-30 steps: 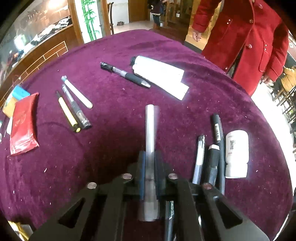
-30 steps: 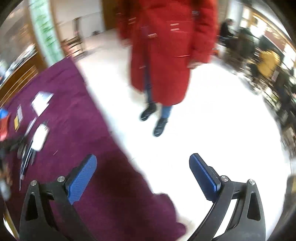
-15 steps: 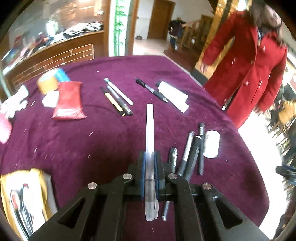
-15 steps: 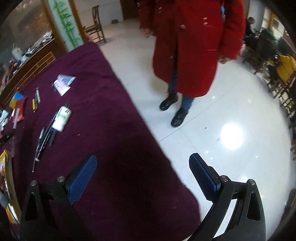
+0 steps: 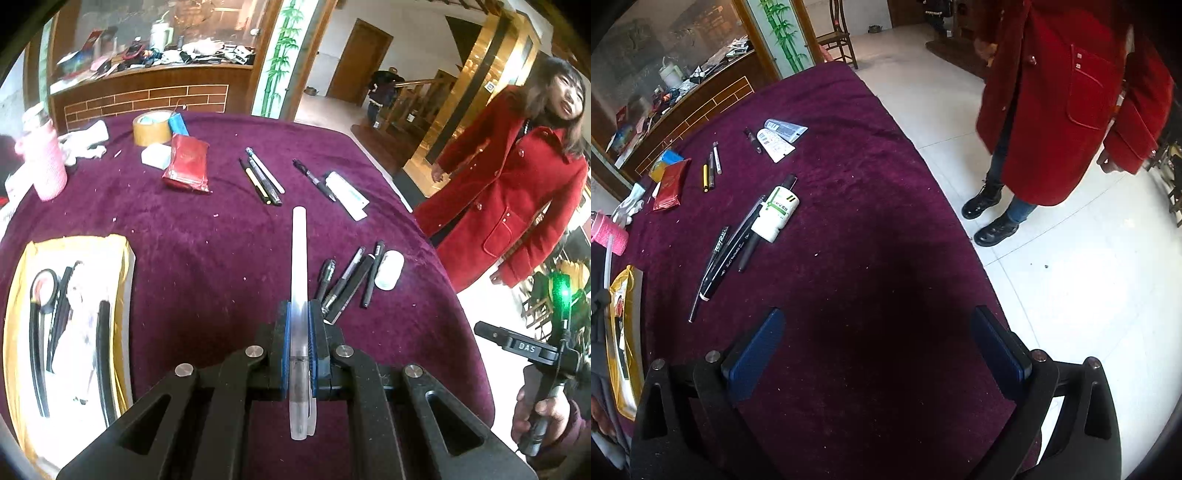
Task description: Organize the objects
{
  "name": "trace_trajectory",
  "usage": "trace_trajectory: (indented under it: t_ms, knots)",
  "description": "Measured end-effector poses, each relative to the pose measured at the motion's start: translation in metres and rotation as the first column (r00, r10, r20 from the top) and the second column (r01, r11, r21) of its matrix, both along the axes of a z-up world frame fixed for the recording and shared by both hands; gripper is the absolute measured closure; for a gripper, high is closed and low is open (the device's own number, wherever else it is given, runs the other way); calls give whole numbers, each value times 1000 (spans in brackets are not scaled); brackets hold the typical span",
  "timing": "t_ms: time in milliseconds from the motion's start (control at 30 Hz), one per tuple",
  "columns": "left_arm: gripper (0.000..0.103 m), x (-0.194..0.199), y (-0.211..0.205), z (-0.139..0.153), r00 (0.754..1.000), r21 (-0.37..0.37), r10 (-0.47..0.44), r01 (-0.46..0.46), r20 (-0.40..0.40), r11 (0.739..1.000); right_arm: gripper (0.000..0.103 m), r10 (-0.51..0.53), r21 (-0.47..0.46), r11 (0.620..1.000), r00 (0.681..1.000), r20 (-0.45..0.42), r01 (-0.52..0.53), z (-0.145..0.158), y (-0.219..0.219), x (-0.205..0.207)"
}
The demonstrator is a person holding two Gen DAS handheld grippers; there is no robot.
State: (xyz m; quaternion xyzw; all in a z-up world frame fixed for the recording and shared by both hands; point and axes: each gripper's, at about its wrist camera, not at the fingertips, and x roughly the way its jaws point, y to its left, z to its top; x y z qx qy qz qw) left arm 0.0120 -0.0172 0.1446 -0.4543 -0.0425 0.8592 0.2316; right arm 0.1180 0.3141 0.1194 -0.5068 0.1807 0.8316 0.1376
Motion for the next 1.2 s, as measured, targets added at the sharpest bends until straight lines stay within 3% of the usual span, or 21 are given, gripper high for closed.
trace_trajectory:
  t_ms: [100,200,300,400,500,700,900,1000,1100,1200]
  knots:
    - [97,7,3,2,1000,5,10,-10,1,1000,2,-30,-7,1000,999,-17,30,-1,15,1]
    - [97,13,5,4,1000,13,21,-21,2,1000,2,-138,-5,990,990,-40,138,2,53,9]
    - [97,17,6,6,1000,18,28,-28,3,999,2,-298,-15,955,954,-31,297,-3,100,23]
    - [97,22,6,8,999,27,39,-39,2,999,2,-447,-69,891,894,22,448,-19,148,39]
    - [97,25,7,10,999,29,49,-49,3,998,2,-475,-83,875,879,41,477,-28,160,46]
    - [97,31,3,14,997,37,81,-81,18,996,2,-339,-74,939,941,-17,337,-20,125,19]
    - [97,47,-8,14,992,19,115,-116,47,993,2,-42,-106,994,993,-109,31,-9,57,-34]
    - [97,56,-16,13,988,12,138,-139,63,990,2,110,-204,971,989,-97,-128,-20,17,-62]
    - [97,62,-25,11,987,15,146,-147,71,989,2,224,-314,918,970,-97,-243,-30,-20,-74]
    - [97,64,-34,9,987,38,144,-147,77,988,2,298,-335,890,950,-88,-310,-33,-53,-84]
